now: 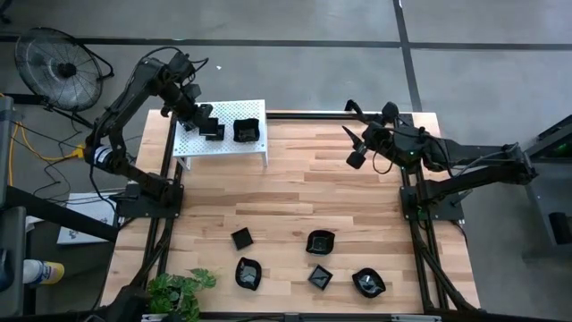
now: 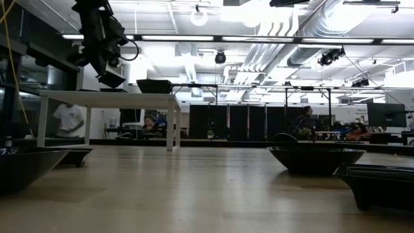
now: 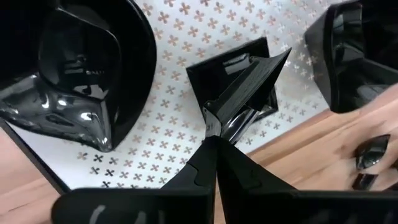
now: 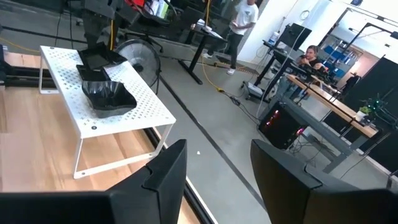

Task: Pick & Place Mini shaped plates
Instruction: Stack the black square plate on top of the black square plate on the shelf

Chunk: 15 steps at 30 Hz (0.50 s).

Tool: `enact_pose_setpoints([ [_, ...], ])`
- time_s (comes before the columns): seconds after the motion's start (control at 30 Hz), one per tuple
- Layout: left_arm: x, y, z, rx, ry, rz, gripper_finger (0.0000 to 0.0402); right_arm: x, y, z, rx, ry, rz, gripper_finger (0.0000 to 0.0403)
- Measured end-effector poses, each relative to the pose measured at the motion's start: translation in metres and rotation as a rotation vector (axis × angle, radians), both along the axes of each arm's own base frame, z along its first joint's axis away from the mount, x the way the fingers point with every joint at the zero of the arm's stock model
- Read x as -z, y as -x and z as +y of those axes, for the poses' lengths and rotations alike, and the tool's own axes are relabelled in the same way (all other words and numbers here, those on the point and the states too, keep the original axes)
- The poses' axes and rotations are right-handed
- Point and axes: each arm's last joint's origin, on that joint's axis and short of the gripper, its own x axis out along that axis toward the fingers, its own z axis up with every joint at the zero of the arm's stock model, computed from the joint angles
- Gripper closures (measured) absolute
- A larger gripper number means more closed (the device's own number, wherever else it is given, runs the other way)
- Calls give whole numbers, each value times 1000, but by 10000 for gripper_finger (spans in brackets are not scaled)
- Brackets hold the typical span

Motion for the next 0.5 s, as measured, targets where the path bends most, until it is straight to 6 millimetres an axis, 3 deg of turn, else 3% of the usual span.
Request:
enact_pose_setpoints([
  [0.5,8,-1,-2,-6,68,-36,401,1,0,0,-4,7,20,229],
])
